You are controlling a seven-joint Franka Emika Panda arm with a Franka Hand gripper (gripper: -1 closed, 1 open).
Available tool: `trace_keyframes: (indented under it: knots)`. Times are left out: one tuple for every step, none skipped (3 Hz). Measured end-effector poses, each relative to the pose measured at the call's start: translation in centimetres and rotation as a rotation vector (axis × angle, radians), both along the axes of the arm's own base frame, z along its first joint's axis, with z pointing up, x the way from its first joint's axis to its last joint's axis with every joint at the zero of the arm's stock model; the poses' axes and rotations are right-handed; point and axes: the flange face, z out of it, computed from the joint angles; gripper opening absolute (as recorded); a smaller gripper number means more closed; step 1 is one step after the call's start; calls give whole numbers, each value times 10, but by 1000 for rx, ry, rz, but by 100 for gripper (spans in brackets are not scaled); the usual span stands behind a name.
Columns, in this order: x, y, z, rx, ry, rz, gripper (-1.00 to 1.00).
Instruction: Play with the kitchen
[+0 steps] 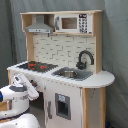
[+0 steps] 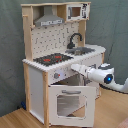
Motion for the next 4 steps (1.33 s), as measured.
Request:
trace_keyframes:
  knots:
    - [0, 0, 0, 105, -3, -6, -100]
    - [0, 0, 0, 208, -6, -12, -100]
    - [-2, 2, 0, 310, -7, -14, -100]
    - [-2, 2, 0, 312, -7, -14, 100]
